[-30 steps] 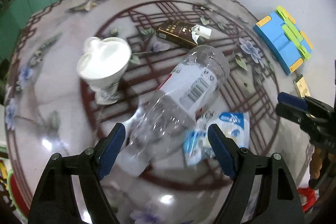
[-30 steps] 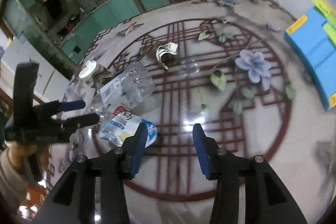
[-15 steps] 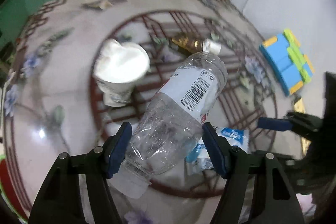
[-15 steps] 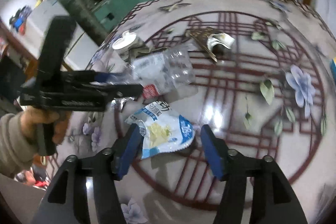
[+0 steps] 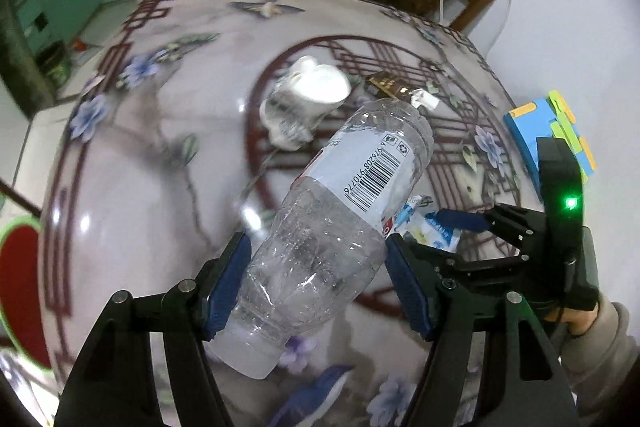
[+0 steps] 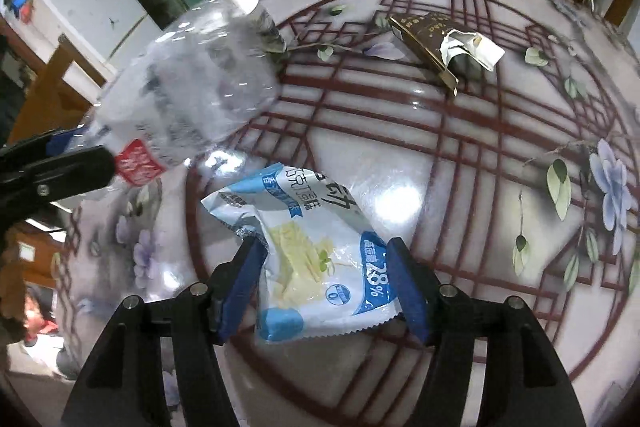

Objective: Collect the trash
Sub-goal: 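Grasp the clear water bottle with the left tool while the right tool grasps the blue-white snack packet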

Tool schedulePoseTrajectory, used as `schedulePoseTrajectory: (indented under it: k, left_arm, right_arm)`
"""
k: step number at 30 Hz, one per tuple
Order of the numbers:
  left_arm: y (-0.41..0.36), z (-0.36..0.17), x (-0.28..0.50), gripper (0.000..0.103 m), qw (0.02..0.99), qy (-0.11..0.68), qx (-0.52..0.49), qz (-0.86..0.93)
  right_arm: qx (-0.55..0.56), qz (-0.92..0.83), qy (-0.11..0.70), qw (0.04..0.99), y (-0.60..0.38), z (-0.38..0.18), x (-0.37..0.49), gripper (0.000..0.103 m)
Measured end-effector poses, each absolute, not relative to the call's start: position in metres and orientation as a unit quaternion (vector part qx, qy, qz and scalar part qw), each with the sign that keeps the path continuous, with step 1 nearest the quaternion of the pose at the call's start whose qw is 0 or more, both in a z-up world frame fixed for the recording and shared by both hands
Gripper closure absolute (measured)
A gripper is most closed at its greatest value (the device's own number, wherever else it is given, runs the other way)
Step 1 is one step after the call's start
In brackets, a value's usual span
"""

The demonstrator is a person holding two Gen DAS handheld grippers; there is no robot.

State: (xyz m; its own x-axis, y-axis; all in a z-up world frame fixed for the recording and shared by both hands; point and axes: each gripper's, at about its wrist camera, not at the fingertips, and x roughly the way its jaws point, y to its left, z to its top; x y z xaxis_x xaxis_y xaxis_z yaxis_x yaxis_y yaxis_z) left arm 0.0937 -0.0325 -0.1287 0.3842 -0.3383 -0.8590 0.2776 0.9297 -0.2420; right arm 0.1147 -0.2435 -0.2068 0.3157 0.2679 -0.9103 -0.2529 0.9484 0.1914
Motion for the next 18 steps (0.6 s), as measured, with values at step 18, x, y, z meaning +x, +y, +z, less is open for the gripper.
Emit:
schedulePoseTrajectory:
  k: [18]
  left_arm:
    - [-0.007,-0.094,0.041,0.035,0.863,0.484,-0.017,-0.142]
  right_arm:
    - [-0.064,0.101,0.543,0.831,-0.220,-0.208,0.100,0.045]
